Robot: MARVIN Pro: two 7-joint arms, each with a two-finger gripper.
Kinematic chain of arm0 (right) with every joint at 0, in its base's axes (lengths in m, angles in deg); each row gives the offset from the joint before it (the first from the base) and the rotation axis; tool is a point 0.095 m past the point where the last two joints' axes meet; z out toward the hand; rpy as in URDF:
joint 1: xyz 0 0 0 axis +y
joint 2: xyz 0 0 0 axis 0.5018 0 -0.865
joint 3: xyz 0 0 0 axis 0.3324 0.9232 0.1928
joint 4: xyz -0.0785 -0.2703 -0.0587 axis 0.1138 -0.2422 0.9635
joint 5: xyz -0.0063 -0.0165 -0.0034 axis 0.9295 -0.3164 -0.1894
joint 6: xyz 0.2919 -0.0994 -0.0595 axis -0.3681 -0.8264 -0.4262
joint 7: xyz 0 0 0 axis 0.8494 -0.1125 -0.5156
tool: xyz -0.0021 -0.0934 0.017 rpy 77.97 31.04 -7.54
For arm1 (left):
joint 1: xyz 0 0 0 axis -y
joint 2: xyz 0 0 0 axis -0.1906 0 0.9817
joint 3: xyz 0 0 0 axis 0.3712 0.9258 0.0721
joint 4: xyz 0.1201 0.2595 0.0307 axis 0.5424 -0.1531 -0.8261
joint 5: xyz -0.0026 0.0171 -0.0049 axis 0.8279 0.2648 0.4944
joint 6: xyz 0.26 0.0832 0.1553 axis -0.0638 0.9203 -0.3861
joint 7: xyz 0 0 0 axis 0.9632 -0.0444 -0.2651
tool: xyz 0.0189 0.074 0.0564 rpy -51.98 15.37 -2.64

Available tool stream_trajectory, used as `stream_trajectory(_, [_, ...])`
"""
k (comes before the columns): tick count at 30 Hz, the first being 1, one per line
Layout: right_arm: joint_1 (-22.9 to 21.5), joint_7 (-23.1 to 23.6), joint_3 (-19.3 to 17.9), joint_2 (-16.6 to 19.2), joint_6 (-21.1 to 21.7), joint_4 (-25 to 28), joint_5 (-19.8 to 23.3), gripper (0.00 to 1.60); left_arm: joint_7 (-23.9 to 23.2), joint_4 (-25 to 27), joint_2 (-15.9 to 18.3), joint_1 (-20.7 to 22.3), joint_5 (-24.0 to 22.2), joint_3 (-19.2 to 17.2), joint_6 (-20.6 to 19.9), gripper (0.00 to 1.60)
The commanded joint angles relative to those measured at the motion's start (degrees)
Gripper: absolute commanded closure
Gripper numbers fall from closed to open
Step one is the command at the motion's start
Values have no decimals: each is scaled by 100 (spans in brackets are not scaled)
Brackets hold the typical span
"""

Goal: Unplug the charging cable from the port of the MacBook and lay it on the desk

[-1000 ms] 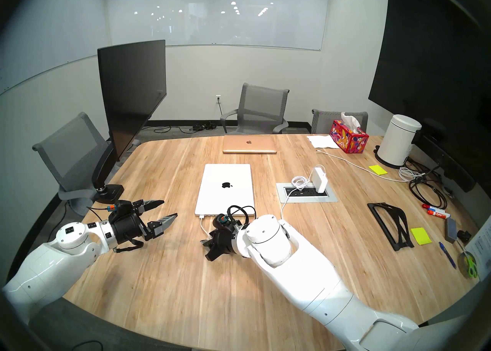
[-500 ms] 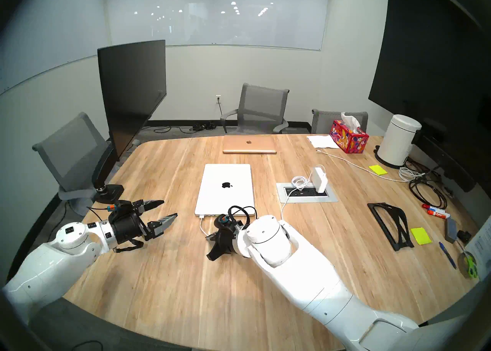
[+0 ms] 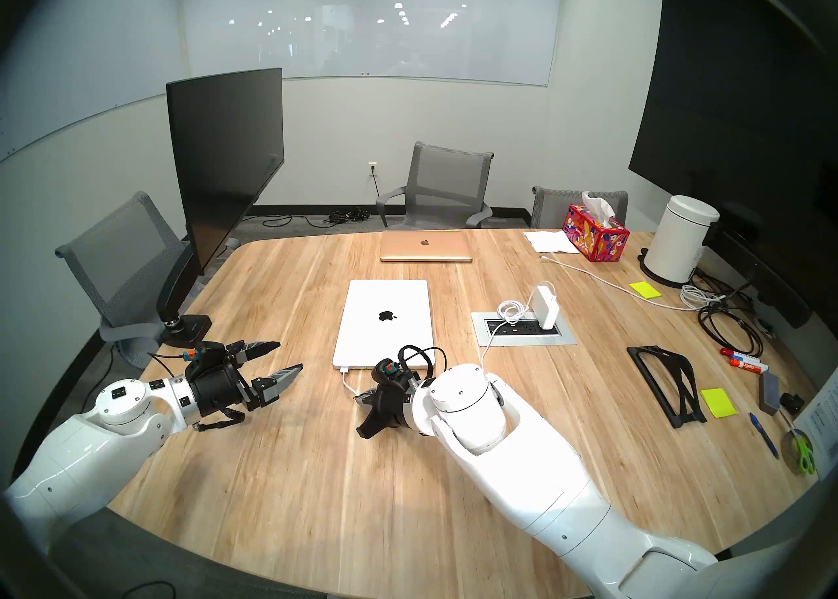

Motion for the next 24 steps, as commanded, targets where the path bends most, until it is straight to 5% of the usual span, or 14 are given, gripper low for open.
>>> stream_trajectory(1, [73, 161, -71, 103, -158, 449, 117, 160, 12, 41, 7, 18, -14, -46, 29, 0])
stream_trajectory(24, [470, 412, -339, 478, -75, 1093, 243, 160, 14, 42, 8, 16, -15, -46, 30, 0])
